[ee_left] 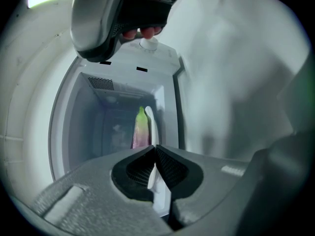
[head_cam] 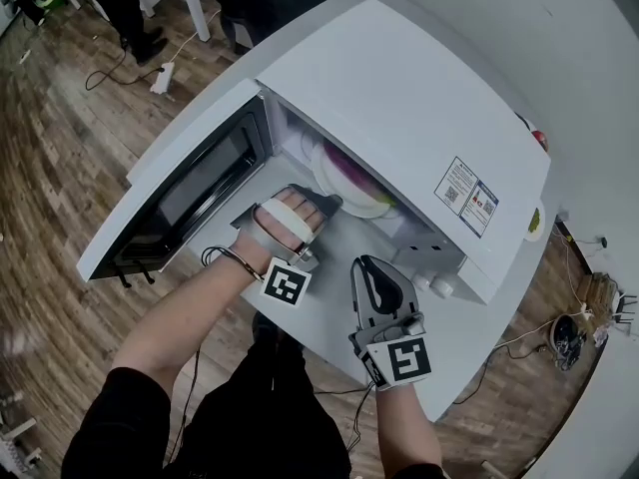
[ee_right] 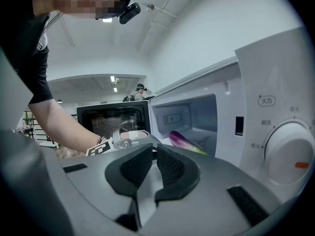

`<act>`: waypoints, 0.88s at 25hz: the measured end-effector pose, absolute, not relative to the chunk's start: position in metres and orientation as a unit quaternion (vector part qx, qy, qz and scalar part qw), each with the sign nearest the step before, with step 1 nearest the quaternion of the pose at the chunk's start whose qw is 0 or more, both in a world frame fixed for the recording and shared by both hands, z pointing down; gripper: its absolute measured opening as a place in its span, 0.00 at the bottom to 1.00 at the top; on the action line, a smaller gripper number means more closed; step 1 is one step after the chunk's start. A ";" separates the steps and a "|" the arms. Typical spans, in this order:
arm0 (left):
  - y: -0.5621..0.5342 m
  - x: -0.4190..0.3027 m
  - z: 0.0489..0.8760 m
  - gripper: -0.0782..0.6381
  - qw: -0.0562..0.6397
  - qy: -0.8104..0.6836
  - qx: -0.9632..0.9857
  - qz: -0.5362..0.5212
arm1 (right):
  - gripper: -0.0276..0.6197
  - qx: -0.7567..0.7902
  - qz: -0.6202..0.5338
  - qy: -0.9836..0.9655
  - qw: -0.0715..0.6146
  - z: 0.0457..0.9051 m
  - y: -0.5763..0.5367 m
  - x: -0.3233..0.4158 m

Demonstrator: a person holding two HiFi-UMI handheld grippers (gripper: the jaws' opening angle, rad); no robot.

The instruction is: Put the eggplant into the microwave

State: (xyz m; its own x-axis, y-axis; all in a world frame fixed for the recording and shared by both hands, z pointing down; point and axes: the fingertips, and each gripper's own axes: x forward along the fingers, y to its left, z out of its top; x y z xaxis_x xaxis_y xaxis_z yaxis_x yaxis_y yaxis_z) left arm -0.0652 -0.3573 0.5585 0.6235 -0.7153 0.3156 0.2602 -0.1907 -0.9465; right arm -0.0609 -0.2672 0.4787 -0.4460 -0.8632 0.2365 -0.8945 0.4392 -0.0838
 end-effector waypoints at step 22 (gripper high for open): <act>-0.355 -0.075 0.545 0.23 0.593 0.179 -0.670 -0.409 | 0.10 0.516 0.108 -0.845 0.089 0.483 -0.253 -0.069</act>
State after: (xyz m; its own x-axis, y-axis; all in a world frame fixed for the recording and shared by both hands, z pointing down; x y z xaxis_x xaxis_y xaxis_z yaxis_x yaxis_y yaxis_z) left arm -0.0745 -0.3553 0.5449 0.6014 -0.7251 0.3354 0.2443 -0.2328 -0.9413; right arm -0.0688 -0.2532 0.4828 -0.4514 -0.8529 0.2623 -0.8915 0.4438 -0.0910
